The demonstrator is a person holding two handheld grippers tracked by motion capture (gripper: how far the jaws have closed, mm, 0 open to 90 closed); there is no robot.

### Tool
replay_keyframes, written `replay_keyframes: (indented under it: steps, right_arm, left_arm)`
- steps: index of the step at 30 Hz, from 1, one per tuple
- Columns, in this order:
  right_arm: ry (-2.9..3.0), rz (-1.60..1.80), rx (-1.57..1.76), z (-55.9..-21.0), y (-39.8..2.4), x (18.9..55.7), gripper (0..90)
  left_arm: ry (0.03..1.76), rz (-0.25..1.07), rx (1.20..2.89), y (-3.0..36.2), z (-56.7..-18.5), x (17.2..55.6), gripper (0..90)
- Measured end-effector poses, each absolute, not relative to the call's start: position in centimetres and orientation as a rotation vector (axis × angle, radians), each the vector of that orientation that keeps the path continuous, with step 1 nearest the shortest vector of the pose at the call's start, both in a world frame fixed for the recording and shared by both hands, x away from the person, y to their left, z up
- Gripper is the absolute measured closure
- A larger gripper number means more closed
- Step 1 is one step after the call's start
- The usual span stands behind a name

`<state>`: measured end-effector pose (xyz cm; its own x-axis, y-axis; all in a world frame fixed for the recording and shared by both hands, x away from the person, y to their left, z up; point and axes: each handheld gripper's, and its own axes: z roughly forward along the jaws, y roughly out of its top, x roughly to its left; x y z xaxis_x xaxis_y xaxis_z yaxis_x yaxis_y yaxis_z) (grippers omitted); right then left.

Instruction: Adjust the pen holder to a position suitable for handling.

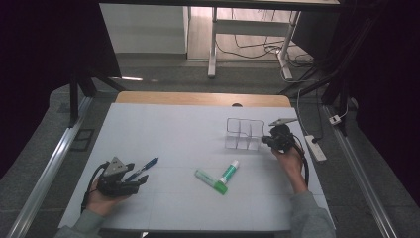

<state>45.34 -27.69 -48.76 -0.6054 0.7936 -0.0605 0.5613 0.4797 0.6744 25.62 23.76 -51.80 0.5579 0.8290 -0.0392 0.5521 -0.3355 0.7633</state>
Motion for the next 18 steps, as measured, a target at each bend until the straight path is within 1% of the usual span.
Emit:
replay_keyframes:
  steps: [18]
  right_arm:
    - [2.353, 0.887, 1.110, -48.9, -26.1, 45.8, 89.5]
  left_arm:
    - [1.099, 0.460, 2.052, 23.6, -51.9, 25.5, 30.6]
